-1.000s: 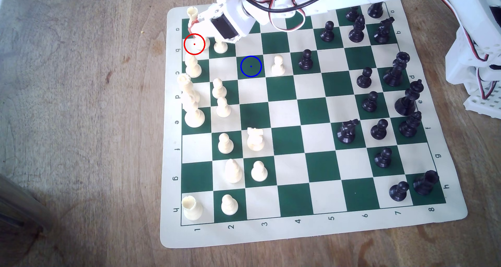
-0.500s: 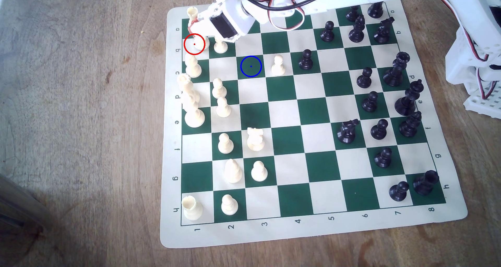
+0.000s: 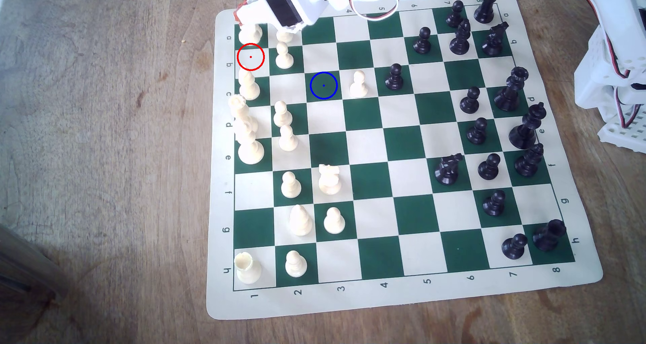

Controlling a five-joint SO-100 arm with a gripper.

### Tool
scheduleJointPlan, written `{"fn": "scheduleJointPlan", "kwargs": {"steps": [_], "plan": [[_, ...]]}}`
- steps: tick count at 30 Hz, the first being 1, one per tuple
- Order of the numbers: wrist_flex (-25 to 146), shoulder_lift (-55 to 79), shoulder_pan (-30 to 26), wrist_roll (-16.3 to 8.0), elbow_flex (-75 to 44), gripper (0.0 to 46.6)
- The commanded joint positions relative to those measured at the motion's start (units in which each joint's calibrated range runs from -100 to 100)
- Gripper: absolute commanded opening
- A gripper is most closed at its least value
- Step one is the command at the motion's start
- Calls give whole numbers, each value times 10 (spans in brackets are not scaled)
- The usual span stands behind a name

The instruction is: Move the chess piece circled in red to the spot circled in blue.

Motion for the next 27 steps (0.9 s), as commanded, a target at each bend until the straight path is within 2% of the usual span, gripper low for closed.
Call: {"fn": "scheduleJointPlan", "kwargs": {"steps": [1, 4, 12, 27], "plan": [[79, -105, -18, 17, -59, 4], [114, -131, -37, 29, -11, 4], [113, -166, -60, 33, 66, 4], [78, -210, -33, 57, 208, 4]]}}
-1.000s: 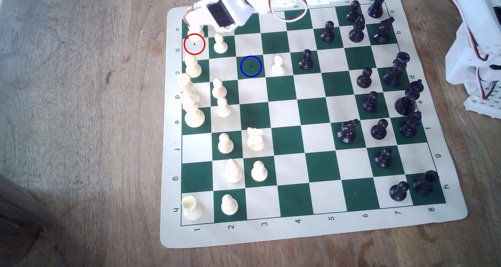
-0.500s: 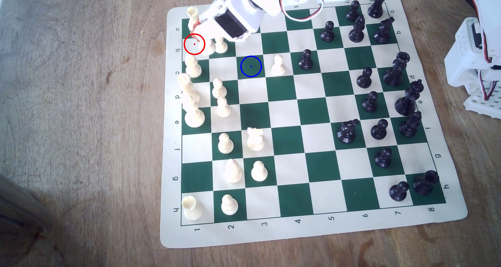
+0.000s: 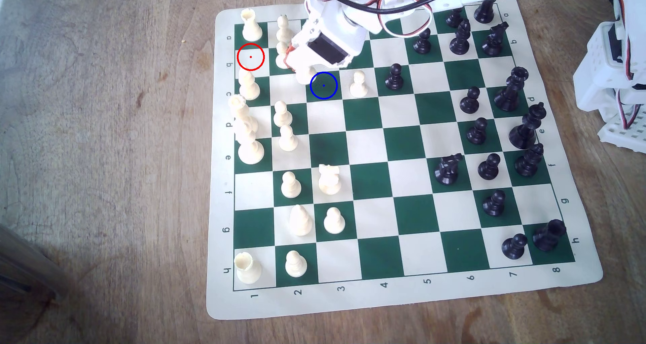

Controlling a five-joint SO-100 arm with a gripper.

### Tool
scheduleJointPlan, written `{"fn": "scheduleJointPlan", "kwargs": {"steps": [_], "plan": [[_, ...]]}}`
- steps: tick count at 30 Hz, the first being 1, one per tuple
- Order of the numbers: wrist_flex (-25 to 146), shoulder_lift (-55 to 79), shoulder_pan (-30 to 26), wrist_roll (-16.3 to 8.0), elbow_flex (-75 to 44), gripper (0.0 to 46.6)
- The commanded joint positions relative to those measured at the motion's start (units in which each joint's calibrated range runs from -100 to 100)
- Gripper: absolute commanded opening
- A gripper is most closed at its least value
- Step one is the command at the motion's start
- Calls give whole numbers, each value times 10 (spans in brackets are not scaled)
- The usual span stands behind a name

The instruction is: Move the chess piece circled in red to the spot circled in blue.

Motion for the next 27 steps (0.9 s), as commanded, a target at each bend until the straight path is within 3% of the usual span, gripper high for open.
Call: {"fn": "scheduleJointPlan", "kwargs": {"steps": [1, 13, 27], "plan": [[-18, -88, 6, 3, 13, 4], [-50, -108, -2, 3, 96, 3], [-55, -114, -8, 1, 104, 3]]}}
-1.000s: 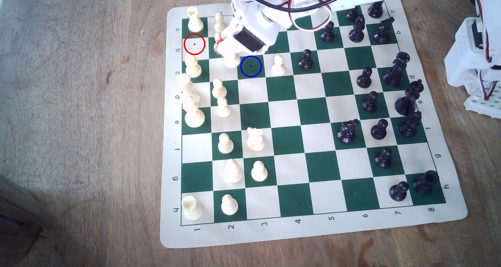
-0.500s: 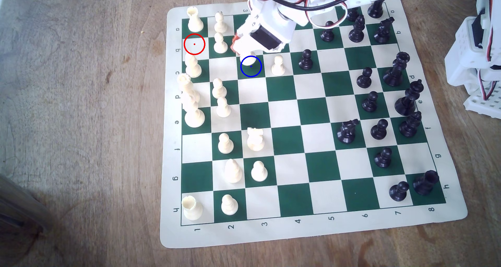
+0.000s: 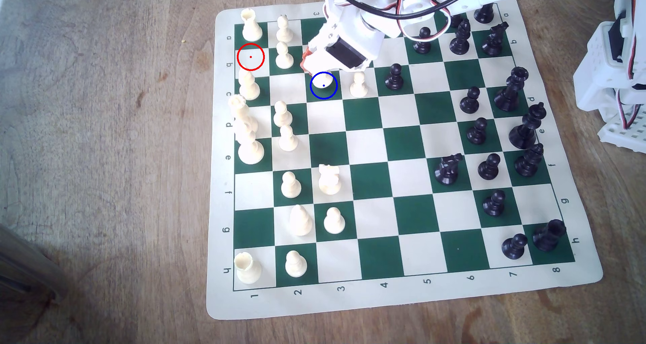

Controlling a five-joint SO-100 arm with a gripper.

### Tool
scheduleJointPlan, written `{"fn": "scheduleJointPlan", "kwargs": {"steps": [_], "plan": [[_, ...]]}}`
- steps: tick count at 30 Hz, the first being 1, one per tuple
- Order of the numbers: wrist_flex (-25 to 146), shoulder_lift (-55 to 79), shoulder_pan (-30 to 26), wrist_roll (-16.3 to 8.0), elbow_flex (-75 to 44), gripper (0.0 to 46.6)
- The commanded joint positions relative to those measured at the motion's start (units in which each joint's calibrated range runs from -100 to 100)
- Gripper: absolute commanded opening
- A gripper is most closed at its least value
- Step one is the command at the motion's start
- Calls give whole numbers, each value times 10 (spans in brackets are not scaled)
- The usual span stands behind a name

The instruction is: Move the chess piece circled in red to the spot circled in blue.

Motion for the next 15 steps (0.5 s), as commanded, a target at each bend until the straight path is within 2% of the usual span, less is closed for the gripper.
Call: {"fn": "scheduleJointPlan", "kwargs": {"steps": [1, 9, 10, 12, 13, 15], "plan": [[-10, -69, -7, 0, -4, 3], [-15, -70, -7, 1, -3, 5], [-15, -69, -6, 1, -3, 21], [-16, -69, -2, 2, 1, 97], [-16, -69, -1, 1, 2, 194], [-16, -69, 0, 2, 6, 287]]}}
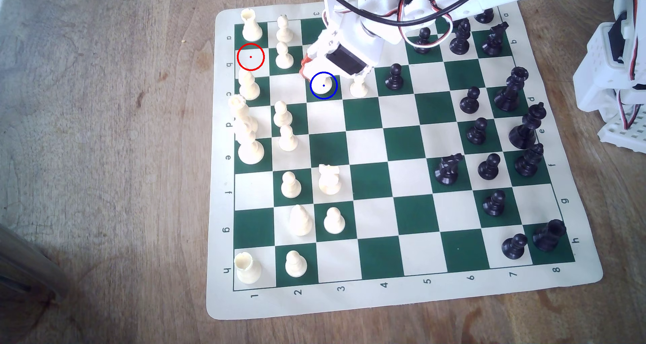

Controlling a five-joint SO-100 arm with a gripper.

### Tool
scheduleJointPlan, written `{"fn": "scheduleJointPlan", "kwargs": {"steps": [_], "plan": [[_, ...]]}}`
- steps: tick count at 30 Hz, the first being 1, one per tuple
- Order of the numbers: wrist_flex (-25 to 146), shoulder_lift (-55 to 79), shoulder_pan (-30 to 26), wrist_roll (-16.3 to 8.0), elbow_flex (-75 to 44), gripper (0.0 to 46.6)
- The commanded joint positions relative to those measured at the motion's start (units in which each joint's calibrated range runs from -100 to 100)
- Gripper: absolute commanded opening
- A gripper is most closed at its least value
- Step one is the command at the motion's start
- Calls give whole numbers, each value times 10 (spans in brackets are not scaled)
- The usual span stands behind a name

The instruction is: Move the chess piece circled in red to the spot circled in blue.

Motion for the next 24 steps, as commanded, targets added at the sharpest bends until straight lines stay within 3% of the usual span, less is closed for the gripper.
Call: {"fn": "scheduleJointPlan", "kwargs": {"steps": [1, 7, 10, 11, 13, 14, 17, 24], "plan": [[-10, -69, 8, 2, -4, 304], [-10, -85, 12, 2, 1, 333], [9, -122, 19, 7, 13, 326], [13, -137, 20, 9, 20, 302], [12, -180, 23, 10, 48, 176], [-11, -247, 21, 9, 103, 72], [-48, -343, 8, 12, 187, 46], [-316, -623, -46, 26, 540, 2]]}}
